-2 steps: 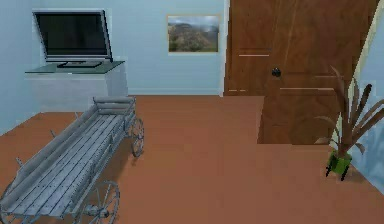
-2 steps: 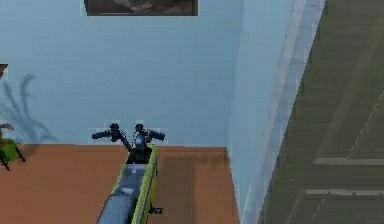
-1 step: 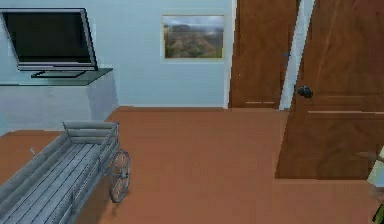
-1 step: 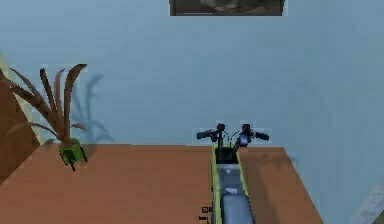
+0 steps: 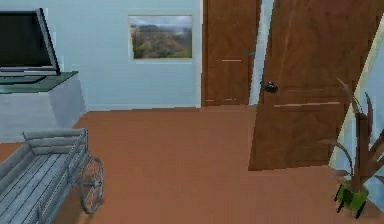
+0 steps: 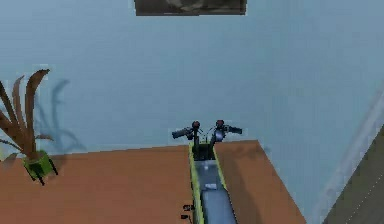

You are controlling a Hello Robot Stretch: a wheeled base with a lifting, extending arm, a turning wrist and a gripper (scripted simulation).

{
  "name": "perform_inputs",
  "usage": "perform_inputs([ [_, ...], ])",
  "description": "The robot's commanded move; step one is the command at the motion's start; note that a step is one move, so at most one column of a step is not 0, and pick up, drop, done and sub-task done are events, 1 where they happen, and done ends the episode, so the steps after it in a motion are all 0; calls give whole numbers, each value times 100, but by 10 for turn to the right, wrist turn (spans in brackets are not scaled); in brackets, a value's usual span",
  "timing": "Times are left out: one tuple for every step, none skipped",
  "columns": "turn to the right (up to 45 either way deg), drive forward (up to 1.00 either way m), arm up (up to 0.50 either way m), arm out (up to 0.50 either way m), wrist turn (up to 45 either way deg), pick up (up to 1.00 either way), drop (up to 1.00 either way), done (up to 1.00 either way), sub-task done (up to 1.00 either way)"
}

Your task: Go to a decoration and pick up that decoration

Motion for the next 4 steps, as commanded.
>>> perform_inputs([
  [0, 100, 0, 0, 0, 0, 0, 0, 0],
  [30, 0, 0, 0, 0, 0, 0, 0, 0],
  [0, 90, 0, 0, 0, 0, 0, 0, 0],
  [180, 0, 0, 0, 0, 0, 0, 0, 0],
])
